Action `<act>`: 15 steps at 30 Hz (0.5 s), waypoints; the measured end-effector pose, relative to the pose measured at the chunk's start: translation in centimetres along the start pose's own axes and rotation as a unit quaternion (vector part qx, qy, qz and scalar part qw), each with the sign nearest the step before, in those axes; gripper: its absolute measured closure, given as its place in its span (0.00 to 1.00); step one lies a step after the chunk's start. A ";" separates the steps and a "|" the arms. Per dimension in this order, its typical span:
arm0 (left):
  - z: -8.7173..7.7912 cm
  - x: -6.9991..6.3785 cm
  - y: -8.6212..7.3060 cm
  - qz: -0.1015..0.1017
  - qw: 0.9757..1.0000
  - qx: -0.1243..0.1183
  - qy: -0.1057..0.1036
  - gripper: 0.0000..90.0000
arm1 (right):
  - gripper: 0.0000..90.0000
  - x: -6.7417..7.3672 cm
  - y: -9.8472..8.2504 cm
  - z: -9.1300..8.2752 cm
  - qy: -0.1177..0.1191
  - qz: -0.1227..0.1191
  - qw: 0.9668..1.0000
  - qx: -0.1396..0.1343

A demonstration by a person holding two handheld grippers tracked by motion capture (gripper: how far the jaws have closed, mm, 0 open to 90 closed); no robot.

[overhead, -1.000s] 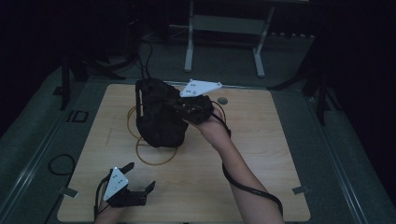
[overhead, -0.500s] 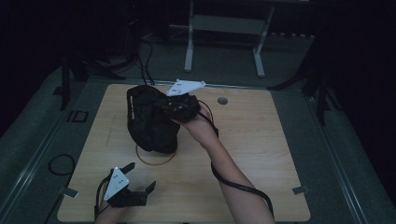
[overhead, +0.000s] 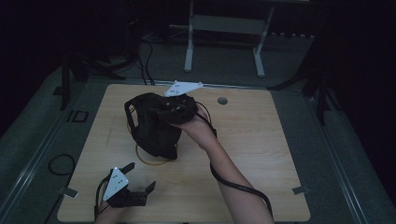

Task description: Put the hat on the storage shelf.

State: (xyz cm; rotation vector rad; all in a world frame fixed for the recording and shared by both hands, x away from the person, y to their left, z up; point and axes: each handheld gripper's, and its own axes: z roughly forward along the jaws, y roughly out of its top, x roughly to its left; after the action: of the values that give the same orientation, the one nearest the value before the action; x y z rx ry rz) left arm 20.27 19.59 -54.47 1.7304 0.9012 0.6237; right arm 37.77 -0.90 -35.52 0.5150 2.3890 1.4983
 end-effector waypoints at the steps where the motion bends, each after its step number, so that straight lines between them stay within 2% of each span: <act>1: 0.0 0.0 0.0 0.001 1.000 0.000 0.000 0.01 | 0.50 0.0 0.0 -0.2 0.002 0.000 1.000 0.001; 10: 0.1 -0.2 -0.1 0.001 1.000 0.004 -0.004 0.01 | 0.41 -0.2 0.1 -1.6 0.011 0.004 1.000 -0.010; 12: 0.2 -0.2 -0.1 -0.001 1.000 0.004 -0.005 0.01 | 0.34 -0.2 -0.2 -2.0 0.017 0.001 1.000 -0.005; 15: 0.2 -0.2 -0.1 -0.002 1.000 0.004 -0.006 0.01 | 0.32 -0.3 -0.4 -2.3 0.020 0.001 1.000 -0.005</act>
State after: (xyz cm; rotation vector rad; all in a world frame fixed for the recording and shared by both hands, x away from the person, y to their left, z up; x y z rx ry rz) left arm 20.27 19.28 -54.61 1.7367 0.9005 0.6071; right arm 37.03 -3.07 -34.89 0.4890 2.4112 1.5335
